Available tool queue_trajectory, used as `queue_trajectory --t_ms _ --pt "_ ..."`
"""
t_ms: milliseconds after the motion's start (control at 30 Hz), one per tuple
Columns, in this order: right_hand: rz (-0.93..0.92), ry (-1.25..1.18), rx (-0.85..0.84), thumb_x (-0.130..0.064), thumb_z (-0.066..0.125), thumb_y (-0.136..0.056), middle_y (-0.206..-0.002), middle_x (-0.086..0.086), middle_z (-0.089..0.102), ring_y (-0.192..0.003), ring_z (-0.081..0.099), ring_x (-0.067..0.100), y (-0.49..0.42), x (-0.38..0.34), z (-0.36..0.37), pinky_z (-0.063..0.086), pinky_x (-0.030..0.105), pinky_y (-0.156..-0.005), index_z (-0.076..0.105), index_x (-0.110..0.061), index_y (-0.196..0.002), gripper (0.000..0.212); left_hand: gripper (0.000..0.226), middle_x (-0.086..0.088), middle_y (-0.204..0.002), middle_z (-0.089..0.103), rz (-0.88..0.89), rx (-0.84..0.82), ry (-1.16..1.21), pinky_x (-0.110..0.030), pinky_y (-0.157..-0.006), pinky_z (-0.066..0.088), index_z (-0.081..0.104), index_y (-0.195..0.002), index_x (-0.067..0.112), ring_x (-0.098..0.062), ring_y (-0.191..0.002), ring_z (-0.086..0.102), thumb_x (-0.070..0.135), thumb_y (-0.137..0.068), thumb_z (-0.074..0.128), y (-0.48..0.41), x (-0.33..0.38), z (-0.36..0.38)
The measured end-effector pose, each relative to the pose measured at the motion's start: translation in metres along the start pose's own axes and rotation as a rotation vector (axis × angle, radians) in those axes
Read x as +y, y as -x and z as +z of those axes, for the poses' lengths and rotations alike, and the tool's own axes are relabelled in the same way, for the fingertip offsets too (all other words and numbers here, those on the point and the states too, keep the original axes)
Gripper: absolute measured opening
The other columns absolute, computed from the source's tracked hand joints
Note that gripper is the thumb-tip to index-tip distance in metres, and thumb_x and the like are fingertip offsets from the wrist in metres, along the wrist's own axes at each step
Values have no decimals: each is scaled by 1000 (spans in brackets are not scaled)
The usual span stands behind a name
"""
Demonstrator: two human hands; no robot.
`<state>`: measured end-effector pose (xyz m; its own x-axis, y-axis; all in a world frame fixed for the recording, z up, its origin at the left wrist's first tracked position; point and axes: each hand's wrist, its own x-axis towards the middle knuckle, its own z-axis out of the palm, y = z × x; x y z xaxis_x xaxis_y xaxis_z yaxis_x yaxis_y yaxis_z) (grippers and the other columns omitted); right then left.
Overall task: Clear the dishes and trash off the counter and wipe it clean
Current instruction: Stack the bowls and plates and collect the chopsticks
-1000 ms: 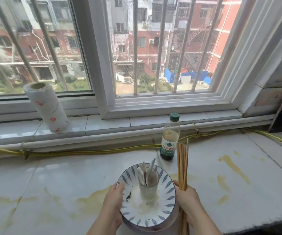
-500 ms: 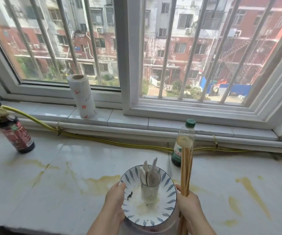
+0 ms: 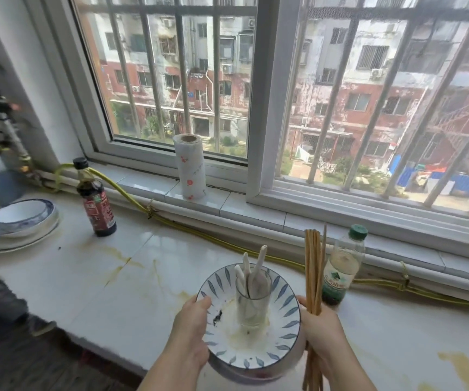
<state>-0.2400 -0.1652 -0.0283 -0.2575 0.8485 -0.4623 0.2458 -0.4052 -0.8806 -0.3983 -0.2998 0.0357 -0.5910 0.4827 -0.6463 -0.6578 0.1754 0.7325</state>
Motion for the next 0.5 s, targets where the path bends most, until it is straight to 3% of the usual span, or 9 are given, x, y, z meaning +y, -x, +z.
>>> queue_trajectory --t_ms 67,167,300,367,500 --pt "0 22 -50 -31 77 -78 -92 6 75 -85 71 26 0 -4 11 59 46 -79 67 -19 -112 38 19 -12 -78 66 1 40 26 -26 -41 48 62 -108 6 -27 -62 64 9 -97 48 3 3 -9" --pt "4 75 -113 -33 77 -77 -92 6 75 -82 71 25 1 -6 28 59 37 -68 69 -19 -111 38 12 -10 -74 57 23 127 19 -22 -37 42 60 -95 5 -25 -61 54 11 -96 49 6 7 -25" --pt "-2 117 -228 -25 73 -80 -73 8 71 -62 59 22 14 -10 56 42 25 -54 72 -4 -96 27 13 -13 -87 59 11 244 86 -38 -68 48 61 -96 7 -31 -77 57 17 -95 53 10 6 -54" --pt "-10 138 -272 -23 72 -80 -65 8 66 -57 53 20 21 -13 69 38 23 -50 72 -1 -90 24 12 -13 -90 62 3 278 124 -41 -73 49 62 -96 9 -32 -82 60 17 -95 53 13 6 -67" --pt "-41 182 -365 -24 70 -83 -65 7 69 -53 55 19 39 -20 97 39 20 -43 76 -12 -84 14 14 -15 -96 61 19 351 186 -43 -82 49 62 -97 6 -33 -88 59 16 -94 53 20 10 -96"
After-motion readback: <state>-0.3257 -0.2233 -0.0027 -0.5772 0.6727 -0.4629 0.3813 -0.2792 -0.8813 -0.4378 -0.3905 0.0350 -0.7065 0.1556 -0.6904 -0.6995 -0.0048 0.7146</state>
